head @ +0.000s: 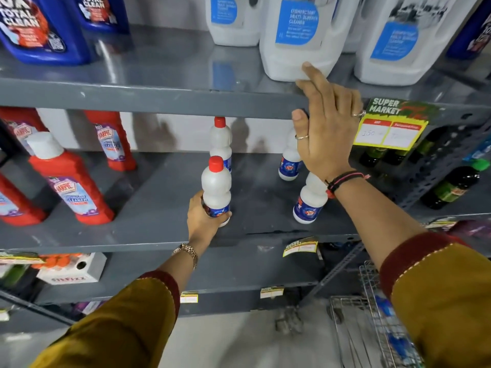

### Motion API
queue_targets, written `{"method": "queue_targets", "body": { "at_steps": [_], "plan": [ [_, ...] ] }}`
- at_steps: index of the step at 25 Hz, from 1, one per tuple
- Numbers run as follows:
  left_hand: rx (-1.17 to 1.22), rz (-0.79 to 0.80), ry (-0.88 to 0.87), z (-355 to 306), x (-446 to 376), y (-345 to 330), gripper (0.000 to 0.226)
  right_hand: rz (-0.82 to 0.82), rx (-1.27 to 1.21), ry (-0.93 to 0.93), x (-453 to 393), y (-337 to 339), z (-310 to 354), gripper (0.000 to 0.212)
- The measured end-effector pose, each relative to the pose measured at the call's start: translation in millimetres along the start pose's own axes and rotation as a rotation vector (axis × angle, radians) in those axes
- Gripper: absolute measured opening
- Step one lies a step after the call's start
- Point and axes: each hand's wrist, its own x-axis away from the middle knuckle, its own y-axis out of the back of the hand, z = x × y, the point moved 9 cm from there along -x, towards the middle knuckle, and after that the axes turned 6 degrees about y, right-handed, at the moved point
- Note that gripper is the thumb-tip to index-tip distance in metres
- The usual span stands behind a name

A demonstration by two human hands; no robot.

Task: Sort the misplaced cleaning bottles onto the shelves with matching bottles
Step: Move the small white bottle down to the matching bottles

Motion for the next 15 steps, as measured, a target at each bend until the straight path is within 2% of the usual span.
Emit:
{"method": "queue_targets", "body": {
  "at_steps": [15],
  "plan": [
    [-0.012,0.138,0.017,5.9,-5.3,-4.2,0.076,0.044,-0.054,-0.059,0.4,0.1,-1.2,0.038]
  ]
}}
